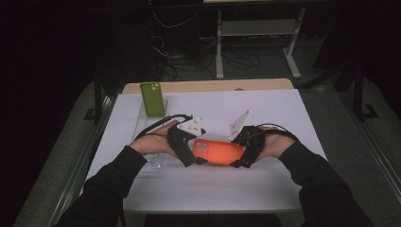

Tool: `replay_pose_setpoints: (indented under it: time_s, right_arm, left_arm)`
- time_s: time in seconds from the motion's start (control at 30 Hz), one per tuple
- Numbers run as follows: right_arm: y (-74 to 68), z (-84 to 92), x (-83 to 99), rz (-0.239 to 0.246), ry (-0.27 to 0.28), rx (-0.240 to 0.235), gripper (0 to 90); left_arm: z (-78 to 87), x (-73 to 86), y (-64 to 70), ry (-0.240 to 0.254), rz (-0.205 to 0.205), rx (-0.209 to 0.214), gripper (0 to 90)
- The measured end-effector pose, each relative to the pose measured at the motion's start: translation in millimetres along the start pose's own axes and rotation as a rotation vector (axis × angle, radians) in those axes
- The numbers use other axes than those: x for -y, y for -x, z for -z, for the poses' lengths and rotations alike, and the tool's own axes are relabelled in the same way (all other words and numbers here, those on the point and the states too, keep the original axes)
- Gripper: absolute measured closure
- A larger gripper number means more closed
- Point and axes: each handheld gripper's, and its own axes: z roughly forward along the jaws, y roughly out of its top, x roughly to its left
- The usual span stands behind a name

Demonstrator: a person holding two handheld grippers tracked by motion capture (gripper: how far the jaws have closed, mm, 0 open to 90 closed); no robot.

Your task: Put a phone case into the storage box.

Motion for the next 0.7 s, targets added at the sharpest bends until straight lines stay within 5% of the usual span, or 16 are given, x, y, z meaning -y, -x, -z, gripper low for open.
replay_pose_setpoints:
  time_s: [0.3, 0.7]
  right_arm:
    - [-6.8, 2.3, -13.7, 0.053, -0.011, -0.033, 15.3]
    - [-8.1, 3.8, -20.4, 0.075, -0.014, -0.038, 15.3]
  left_arm:
    - [-12.4, 1.4, 4.9, -0.053, -0.002, 0.056, 0.0]
    - [-17.2, 8.2, 7.9, -0.095, 0.002, 0.073, 1.9]
